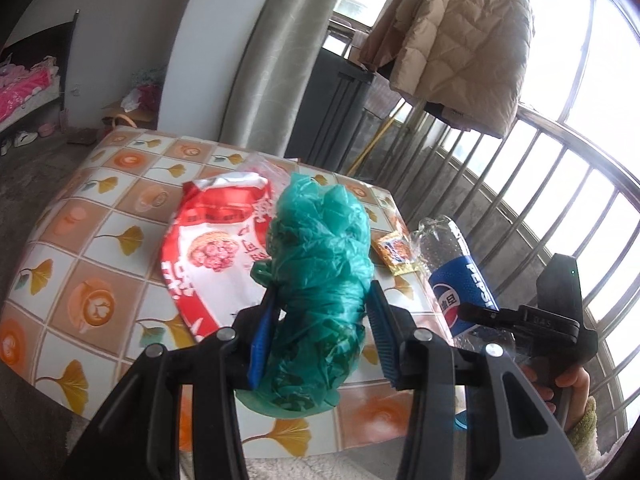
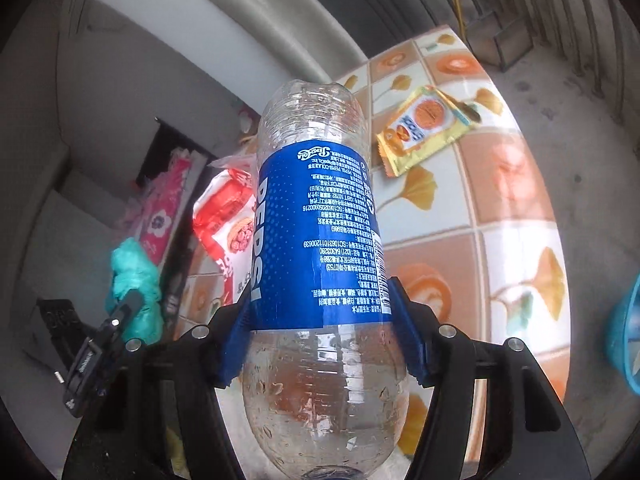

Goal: Collect trash
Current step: 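Carry bag and bottle to the wastebasket and open both tools to drop them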

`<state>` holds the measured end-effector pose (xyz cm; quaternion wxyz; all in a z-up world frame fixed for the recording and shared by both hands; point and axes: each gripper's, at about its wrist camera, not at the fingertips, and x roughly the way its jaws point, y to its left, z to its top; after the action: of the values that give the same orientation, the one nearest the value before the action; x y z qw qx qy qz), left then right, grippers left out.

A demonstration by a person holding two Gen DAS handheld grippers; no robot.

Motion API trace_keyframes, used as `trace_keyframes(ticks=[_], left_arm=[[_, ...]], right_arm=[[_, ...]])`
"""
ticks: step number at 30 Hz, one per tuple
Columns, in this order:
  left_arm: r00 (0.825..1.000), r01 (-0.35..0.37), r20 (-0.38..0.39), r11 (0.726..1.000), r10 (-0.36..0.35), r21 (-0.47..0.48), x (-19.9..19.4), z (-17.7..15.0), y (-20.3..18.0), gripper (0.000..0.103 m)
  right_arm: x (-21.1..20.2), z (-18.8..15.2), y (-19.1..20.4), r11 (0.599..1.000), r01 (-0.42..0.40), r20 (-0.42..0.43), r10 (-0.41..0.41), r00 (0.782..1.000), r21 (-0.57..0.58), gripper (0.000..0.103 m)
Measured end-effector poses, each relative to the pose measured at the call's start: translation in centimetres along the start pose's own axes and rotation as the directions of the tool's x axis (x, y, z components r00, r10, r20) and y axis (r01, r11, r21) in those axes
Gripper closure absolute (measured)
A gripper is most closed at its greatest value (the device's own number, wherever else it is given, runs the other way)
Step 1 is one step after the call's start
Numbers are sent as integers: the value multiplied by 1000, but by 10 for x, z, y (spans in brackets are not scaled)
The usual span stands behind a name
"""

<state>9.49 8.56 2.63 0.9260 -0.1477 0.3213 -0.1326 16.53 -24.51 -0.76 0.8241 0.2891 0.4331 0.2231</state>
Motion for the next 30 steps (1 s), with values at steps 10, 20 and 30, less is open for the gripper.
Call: trace_keyframes(ticks=[10, 20, 30], left_arm=[[991, 130, -57, 982, -123, 138, 37, 9, -75, 61], [944, 279, -245, 933, -223, 227, 93, -16, -172, 61], [809, 451, -520, 857, -275, 248, 171, -70, -284, 60]], right_arm=[[-46, -7, -38, 994, -28, 53, 23, 998, 103, 44], [-120, -23, -122, 953, -19, 176, -37, 984, 304, 44], [-194, -87, -239, 782, 56, 239, -257, 936, 621, 43]])
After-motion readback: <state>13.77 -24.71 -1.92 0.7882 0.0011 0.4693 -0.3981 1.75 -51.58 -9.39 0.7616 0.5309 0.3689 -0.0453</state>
